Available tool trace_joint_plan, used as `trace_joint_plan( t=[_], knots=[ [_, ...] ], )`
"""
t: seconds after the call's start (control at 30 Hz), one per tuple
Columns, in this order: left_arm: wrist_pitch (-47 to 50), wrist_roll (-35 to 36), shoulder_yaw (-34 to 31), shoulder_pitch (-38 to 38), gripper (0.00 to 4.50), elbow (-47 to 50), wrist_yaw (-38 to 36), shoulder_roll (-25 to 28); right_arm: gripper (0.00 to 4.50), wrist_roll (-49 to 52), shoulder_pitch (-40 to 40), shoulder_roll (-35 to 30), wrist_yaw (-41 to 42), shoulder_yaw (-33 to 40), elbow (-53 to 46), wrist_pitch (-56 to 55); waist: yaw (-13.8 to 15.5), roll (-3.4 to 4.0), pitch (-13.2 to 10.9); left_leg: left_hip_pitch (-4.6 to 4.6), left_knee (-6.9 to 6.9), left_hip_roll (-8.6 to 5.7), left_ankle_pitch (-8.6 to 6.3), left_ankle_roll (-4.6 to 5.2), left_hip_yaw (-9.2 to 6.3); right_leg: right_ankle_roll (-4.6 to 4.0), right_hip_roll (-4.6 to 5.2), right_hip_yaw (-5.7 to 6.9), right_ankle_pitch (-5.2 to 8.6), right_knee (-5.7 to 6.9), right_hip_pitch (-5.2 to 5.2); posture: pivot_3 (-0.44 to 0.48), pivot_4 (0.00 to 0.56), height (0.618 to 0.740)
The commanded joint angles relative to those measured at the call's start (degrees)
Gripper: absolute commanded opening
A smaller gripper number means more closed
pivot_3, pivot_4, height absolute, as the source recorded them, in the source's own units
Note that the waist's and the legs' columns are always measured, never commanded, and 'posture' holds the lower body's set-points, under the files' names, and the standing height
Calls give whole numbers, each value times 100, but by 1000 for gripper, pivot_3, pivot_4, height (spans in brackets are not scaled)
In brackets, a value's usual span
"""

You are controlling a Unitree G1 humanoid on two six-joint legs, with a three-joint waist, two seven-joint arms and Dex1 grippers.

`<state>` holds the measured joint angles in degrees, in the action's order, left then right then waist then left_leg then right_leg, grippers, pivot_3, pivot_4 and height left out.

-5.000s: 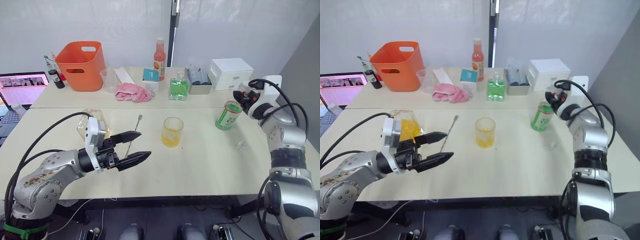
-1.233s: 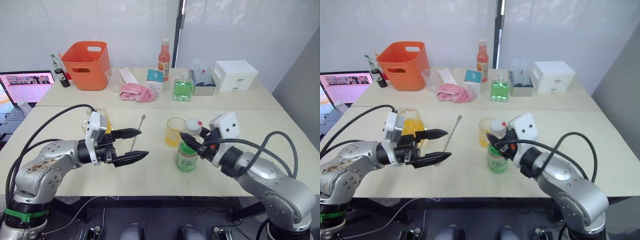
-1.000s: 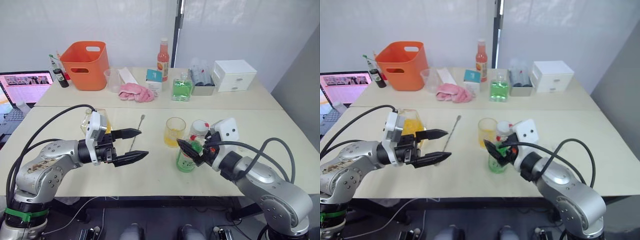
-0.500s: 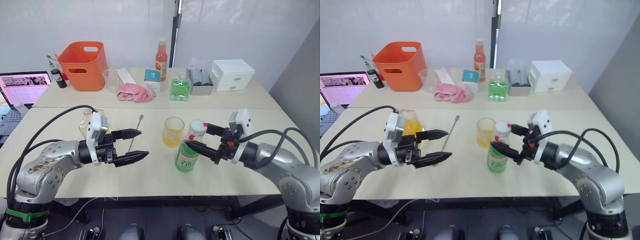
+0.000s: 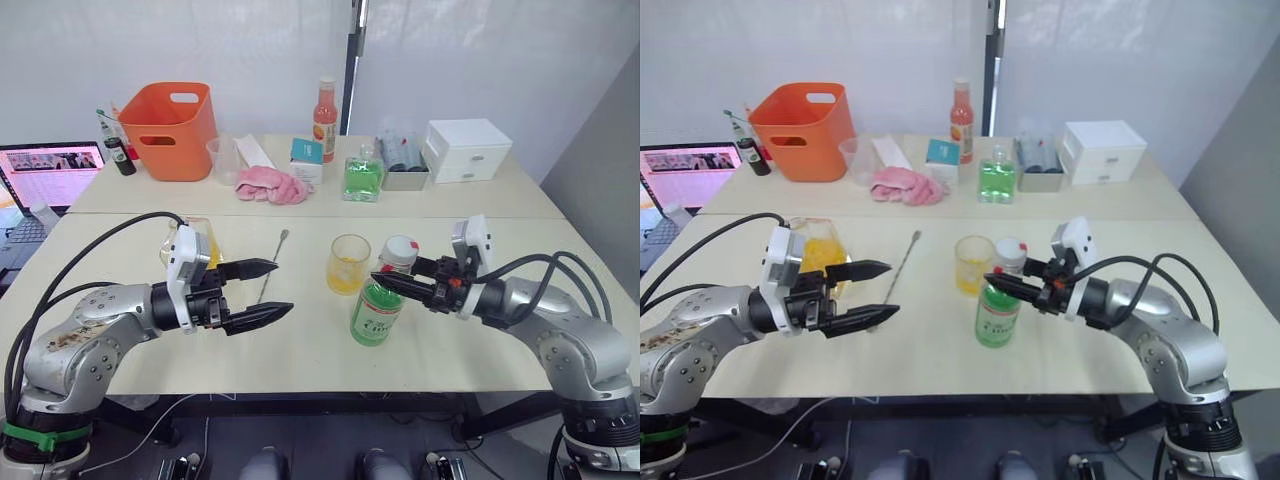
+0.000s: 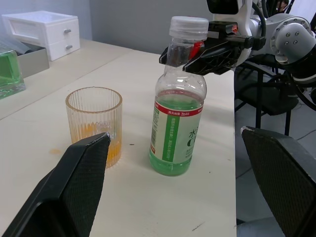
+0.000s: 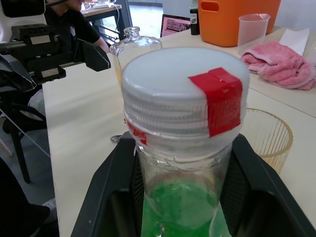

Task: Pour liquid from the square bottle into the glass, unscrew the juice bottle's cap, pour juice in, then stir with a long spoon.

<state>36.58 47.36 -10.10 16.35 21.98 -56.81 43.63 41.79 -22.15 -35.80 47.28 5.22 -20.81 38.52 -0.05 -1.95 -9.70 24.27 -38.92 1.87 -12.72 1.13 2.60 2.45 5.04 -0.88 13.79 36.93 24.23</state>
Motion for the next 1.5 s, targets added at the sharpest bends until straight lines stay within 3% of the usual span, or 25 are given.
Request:
trace_joint_plan(
  t=[0.03, 0.13, 0.53, 0.83, 1.03, 1.07, 1.27, 1.4, 1.5],
  knots=[
    [-7, 81, -110, 74, 4500, 166, -11, 69, 1428, 188, -36, 88, -68, 70, -341, -19, -13, 0, 0, 0, 0, 0, 0, 0, 0, 0, 0, 0, 0, 0, 0, 0, 150, 715],
    [-25, 65, -98, 110, 4500, 134, -48, 77, 1428, 278, -52, 196, -440, 125, -653, 154, -20, 0, 0, 0, 1, 2, 0, 0, -2, -1, -1, -1, 0, 3, 3, 0, 150, 715],
    [-48, 36, -49, 158, 4500, 117, -134, 66, 1428, -180, 299, 1089, -3502, -355, -2625, 1357, 14, 1, 0, 4, -1, -2, 0, 0, -20, 0, 10, 0, 0, 5, 4, 0, 150, 715],
    [-64, 1, 13, 194, 4500, 45, -231, 44, 1428, -580, 691, 1450, -4511, -677, -3080, 1841, 3, 1, 0, 2, 0, -3, 0, 0, -21, -1, 4, 0, 1, 5, 3, 0, 150, 715],
    [-54, -11, 34, 228, 4500, -1, -288, 43, 1428, -473, 937, 1602, -4434, -624, -2986, 1782, -5, 1, 1, -4, -1, -3, 0, 0, -21, -1, 3, 1, 1, 5, -2, 0, 150, 715],
    [-55, -15, 36, 237, 4500, -15, -298, 46, 2493, -440, 933, 1615, -4400, -566, -2946, 1751, -4, 0, 1, -5, -1, -3, 0, 0, -21, -1, 3, 1, 1, 5, -2, 0, 150, 715],
    [-53, -26, 38, 269, 4500, -42, -271, 21, 4470, -95, 772, 1175, -3563, -59, -2594, 1519, -14, 0, 0, -3, -1, -3, 0, 0, -20, -1, 2, -1, 1, 5, 0, 0, 150, 715],
    [-58, -21, 28, 267, 4500, -36, -220, -10, 4470, 378, 722, 654, -2378, 461, -1958, 1148, -12, 0, 0, -2, -1, -3, 0, 0, -21, -1, 2, 0, 1, 3, -1, 0, 150, 715],
    [-76, -24, 18, 195, 4500, 5, -202, -21, 4470, 476, 512, 69, -908, 438, -1185, 702, -14, 0, 0, -3, -1, -4, 0, 0, -19, -1, 2, 0, 1, 0, -4, 0, 150, 715]
  ],
)
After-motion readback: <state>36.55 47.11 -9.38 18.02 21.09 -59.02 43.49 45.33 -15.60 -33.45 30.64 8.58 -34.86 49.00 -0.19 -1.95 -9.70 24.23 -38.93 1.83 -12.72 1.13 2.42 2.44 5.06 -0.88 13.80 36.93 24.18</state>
